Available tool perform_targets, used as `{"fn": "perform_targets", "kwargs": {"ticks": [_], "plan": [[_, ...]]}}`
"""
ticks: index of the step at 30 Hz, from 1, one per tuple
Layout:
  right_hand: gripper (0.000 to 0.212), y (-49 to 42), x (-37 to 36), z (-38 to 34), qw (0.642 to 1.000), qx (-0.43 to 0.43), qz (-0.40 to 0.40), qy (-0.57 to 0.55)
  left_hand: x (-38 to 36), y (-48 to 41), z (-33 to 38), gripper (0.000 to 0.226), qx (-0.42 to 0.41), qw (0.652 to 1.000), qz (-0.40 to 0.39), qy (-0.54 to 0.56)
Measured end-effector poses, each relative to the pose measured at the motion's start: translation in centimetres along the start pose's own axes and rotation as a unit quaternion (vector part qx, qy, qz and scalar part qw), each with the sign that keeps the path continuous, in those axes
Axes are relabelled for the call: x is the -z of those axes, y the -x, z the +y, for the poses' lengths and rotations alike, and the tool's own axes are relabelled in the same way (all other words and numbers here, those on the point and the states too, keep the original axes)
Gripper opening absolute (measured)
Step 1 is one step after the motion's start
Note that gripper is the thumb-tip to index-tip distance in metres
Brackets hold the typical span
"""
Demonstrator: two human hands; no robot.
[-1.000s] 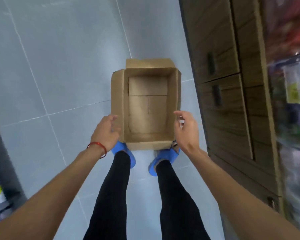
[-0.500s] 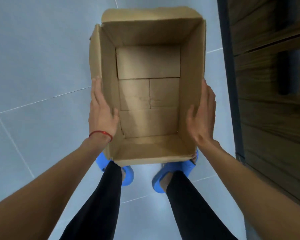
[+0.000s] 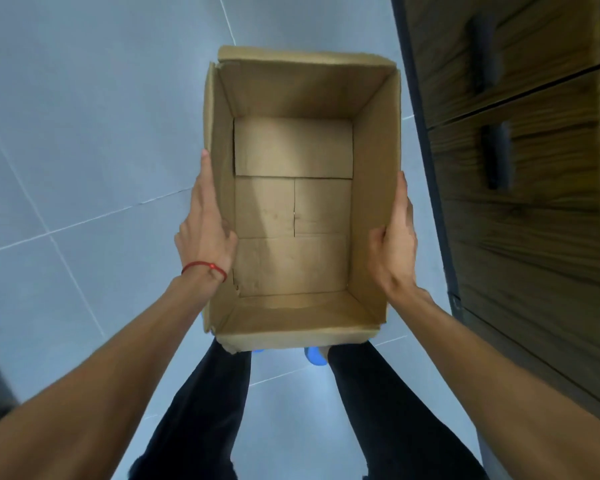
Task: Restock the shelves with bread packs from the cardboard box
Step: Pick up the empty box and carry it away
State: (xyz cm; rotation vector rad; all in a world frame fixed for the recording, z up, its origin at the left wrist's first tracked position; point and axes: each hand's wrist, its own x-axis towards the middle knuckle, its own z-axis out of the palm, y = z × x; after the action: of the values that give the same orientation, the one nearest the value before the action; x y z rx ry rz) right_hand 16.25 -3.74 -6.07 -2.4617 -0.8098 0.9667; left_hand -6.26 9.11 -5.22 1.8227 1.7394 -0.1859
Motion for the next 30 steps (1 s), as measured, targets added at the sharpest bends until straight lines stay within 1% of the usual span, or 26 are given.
{"fn": "perform_targets", "kwargs": {"ticks": [4, 8, 10, 14, 19, 24, 30], "plan": [[0.097, 6.1, 5.6, -3.4, 1.0, 0.006, -0.001, -0.012, 6.5, 5.1, 2.5, 0.122, -0.015, 1.0, 0.0, -0.026], [0.101, 12.3, 11.1, -6.4, 0.999, 0.025, 0.001, -0.045, 13.4, 10.6, 4.7, 0.12, -0.044, 0.998, 0.015, -0.052], [0.098, 15.4, 13.6, -8.0, 0.997, 0.023, 0.014, -0.066, 16.7, 13.3, 5.8, 0.117, -0.056, 0.997, 0.026, -0.047], [0.091, 21.6, 17.8, -11.0, 0.993, 0.028, 0.066, -0.096, 22.6, 18.5, 7.9, 0.105, -0.089, 0.994, 0.05, -0.024], [0.088, 29.2, 20.8, -13.8, 0.982, 0.025, 0.137, -0.128, 28.1, 24.1, 8.6, 0.101, -0.143, 0.989, 0.042, -0.007], [0.088, 38.3, 22.0, -15.8, 0.965, -0.005, 0.204, -0.166, 32.4, 29.1, 8.1, 0.098, -0.217, 0.975, 0.034, -0.03], [0.089, 49.8, 23.0, -15.9, 0.935, -0.069, 0.274, -0.213, 35.6, 35.9, 8.2, 0.096, -0.319, 0.945, -0.005, -0.068]]}}
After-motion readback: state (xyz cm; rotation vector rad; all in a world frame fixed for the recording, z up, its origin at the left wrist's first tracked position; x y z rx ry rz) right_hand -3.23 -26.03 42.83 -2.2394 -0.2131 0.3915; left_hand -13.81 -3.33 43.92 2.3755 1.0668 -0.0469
